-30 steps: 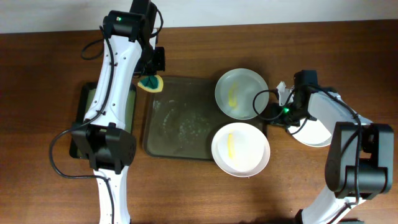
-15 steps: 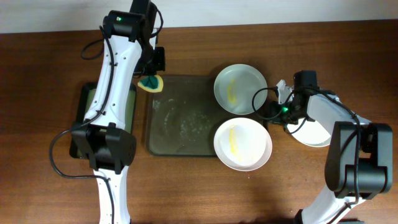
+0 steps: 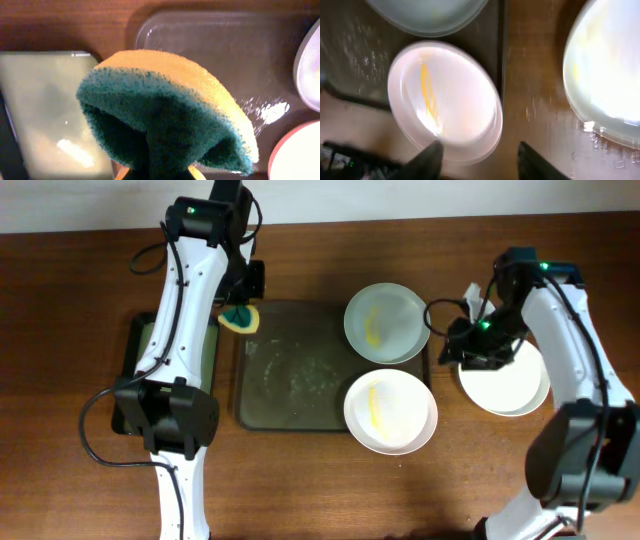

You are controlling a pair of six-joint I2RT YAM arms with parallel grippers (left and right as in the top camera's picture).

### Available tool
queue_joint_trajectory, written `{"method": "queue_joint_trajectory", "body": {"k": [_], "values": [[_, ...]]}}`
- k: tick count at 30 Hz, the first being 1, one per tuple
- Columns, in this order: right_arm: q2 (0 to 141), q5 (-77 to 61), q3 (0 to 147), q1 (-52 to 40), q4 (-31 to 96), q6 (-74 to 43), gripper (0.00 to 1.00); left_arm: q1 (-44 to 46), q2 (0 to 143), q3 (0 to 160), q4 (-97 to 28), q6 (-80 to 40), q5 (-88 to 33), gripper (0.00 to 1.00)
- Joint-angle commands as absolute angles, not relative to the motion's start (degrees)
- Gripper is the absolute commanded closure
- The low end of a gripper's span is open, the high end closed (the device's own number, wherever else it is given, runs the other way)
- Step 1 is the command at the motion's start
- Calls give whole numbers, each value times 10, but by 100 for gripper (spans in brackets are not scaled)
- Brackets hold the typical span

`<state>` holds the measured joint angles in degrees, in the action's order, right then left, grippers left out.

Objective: Clean dirty plates on tray and stack at the side
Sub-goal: 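Release the plate and move the right gripper back toward the tray, then grip the lower-right plate's rim with the right gripper and drag it left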

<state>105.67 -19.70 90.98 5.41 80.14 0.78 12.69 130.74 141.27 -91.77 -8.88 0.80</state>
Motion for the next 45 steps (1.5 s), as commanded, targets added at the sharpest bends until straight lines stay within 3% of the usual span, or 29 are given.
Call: {"method": "queue_joint_trajectory", "body": {"k": [1,4,9,15,21,26,29,33,40,45], "values": [[983,-163,898,60,840,4,53,126,1304,1422,-934,-59,15,100],[929,-117,802,60,806,-49,54,126,1304,1422,-932,-59,15,100],[914,-179,638,58,667,-67,64,126,1304,1422,-920,-59,12,100],[915,-192,538,24,544,-96,65,126,1304,1422,-912,-59,13,100],[924,-158,492,2,477,-145,76,126,1304,1422,-909,-59,13,100],[924,-158,492,2,475,-155,78,126,1304,1422,-905,-59,13,100],[924,-158,489,2,477,-155,96,126,1304,1422,-905,-59,13,100],[917,-163,490,-1,489,-166,96,126,1304,1422,-905,-59,13,100],[808,-158,543,-145,489,-269,96,126,1304,1422,-896,-59,12,100],[856,-80,557,-273,306,-404,96,126,1304,1422,-897,-59,13,100]]}}
